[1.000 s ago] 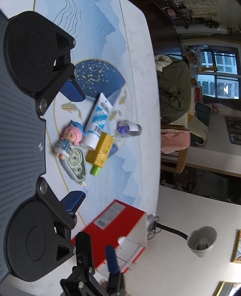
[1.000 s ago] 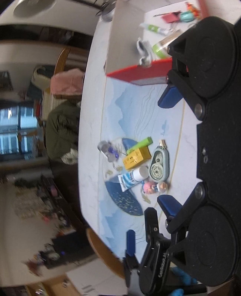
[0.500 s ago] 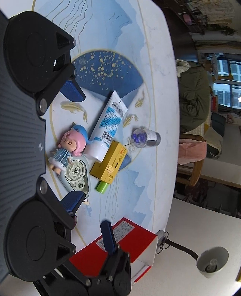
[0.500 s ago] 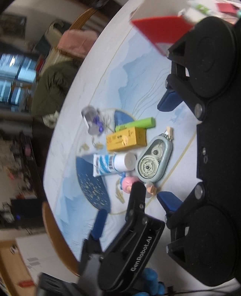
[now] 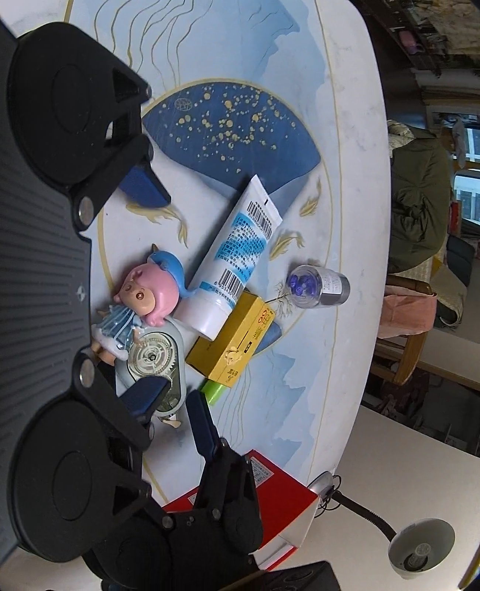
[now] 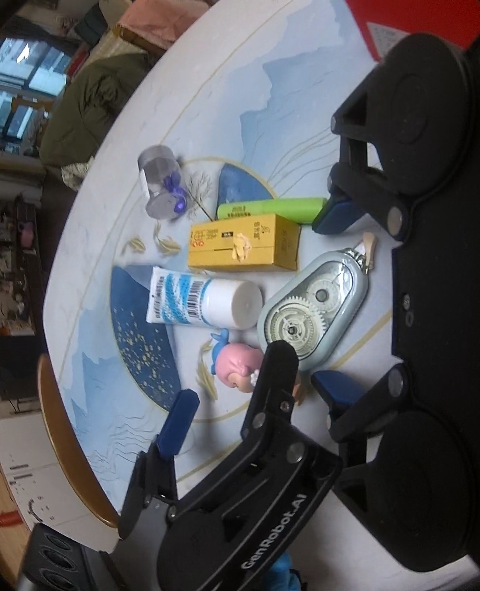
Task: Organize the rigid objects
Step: 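Grasp the pink-haired doll with the left tool while the right tool grasps the correction tape, then carry the doll and correction tape with both tools into the shoebox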
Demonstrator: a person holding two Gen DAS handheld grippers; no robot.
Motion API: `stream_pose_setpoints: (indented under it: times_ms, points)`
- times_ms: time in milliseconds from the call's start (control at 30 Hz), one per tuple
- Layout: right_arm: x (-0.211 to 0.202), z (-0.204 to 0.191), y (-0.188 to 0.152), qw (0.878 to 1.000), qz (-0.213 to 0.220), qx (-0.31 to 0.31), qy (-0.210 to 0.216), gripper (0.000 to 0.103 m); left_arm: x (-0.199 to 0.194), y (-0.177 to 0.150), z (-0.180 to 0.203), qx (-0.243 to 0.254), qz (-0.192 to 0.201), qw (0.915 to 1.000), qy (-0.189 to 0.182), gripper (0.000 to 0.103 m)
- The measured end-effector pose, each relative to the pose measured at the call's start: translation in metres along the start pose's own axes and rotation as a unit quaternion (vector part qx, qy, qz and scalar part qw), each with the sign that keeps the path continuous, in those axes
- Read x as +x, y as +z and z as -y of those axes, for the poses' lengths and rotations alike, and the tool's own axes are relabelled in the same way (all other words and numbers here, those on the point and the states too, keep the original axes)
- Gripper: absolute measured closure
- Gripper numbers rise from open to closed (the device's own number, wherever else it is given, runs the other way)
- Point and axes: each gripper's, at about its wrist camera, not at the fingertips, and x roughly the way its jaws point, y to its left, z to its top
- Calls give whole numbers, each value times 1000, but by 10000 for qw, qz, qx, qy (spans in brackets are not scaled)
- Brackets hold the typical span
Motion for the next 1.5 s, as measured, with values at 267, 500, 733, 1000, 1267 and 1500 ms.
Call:
stream_pose_setpoints:
  times_ms: [267,500,733,1000,1267,1500]
  points:
    - [5,-1,3,9995,37,-238,186,31,5,-1,-4,-67,-80,9999,-81,29]
    - [4,-9,1,9998,76,-164,11,35,2,-1,-5,-76,-84,9999,-120,48]
    - [-1,-25,-10,9993,185,214,-226,35,-4,-7,-6,-128,-113,9993,-320,62]
    - [-17,-40,-31,9953,271,767,-533,58,-13,-16,-9,-158,-163,9992,-327,63]
    - [-39,-47,-50,9849,491,1466,-784,61,-28,-29,-5,-189,-201,9990,-357,64]
    - [-65,-53,-65,9726,746,1978,-966,62,-42,-40,8,-187,-270,9985,-437,67]
